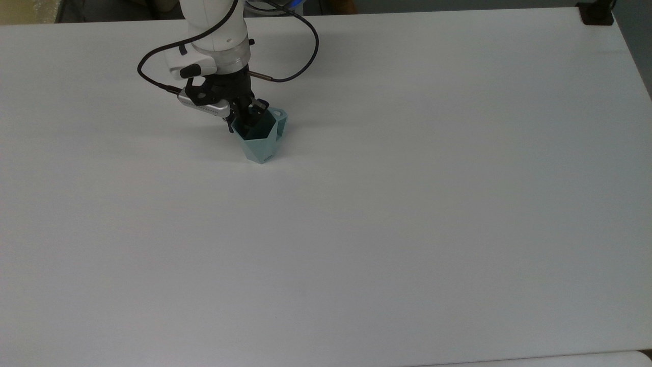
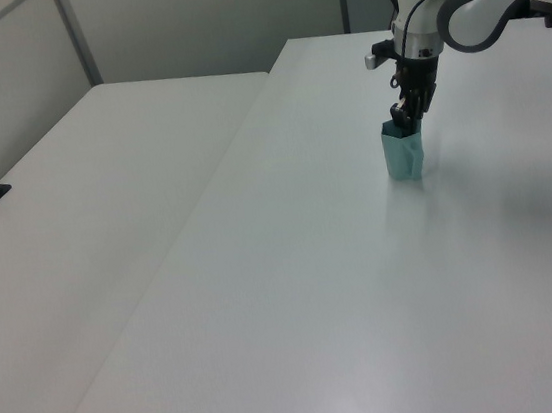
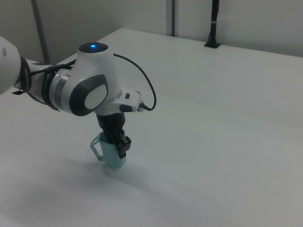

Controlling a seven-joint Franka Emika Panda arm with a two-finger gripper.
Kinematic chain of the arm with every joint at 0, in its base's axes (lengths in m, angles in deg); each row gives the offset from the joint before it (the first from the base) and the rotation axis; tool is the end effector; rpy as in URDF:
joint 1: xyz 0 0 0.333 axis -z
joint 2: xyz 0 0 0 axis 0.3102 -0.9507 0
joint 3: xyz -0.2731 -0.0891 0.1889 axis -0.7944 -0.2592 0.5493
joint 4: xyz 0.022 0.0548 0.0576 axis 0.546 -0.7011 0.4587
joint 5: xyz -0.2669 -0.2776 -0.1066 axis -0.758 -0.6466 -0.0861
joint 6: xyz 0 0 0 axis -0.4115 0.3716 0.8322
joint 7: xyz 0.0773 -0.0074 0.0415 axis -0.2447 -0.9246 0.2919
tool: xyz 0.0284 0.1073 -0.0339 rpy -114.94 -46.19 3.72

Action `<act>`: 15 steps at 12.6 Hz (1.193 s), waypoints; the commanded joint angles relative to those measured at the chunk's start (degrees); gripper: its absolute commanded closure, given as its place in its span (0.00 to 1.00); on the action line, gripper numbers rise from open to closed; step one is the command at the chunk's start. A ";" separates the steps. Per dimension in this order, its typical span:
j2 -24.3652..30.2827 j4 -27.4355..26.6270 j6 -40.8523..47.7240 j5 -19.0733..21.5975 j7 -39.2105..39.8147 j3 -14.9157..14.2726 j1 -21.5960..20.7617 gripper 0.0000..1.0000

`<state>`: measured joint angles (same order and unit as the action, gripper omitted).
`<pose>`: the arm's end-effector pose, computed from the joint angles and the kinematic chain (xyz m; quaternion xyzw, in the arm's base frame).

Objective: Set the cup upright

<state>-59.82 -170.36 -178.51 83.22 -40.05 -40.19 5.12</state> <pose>0.5548 0.0591 0.3828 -0.9901 0.1209 -0.0706 0.0079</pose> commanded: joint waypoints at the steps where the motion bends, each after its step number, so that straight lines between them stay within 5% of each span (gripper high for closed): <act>1: 1.82 1.11 5.09 1.11 0.91 -0.14 0.03 0.00; 5: 4.01 4.09 7.91 1.11 -0.06 -0.31 0.11 0.00; 10: 6.83 15.23 16.95 1.46 0.91 -1.19 1.43 0.00; 15: 8.67 24.66 36.80 0.94 17.23 -1.28 1.61 0.00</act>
<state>-52.27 -150.35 -151.74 83.22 -31.73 -41.43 6.44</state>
